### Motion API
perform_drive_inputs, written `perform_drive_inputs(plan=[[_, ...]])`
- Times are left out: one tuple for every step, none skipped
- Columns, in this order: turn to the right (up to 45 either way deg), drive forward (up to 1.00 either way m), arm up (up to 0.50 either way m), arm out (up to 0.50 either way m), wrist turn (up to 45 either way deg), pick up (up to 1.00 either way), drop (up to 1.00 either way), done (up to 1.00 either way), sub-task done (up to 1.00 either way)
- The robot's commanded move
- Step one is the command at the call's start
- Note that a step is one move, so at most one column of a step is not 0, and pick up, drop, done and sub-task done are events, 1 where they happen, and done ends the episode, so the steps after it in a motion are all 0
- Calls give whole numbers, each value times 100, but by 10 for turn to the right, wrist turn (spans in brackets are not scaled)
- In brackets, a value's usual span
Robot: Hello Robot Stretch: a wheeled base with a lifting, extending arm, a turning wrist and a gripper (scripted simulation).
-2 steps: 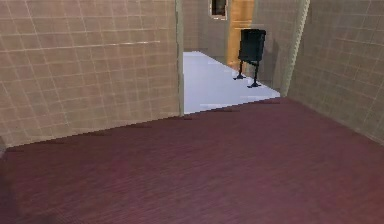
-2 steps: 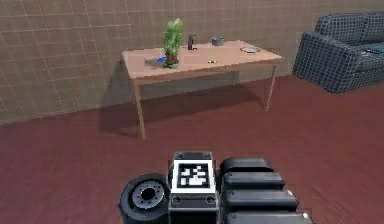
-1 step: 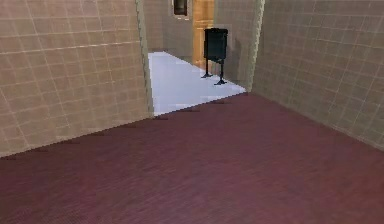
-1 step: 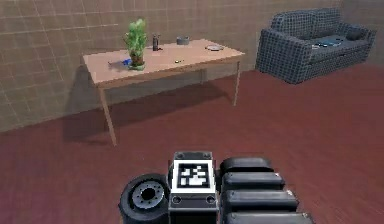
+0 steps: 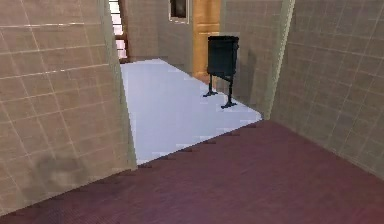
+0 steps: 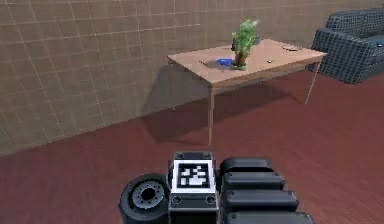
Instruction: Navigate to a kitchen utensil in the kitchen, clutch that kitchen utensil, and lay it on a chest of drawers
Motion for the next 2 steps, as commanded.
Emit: perform_drive_inputs(plan=[[0,100,0,0,0,0,0,0,0],[0,15,0,0,0,0,0,0,0]])
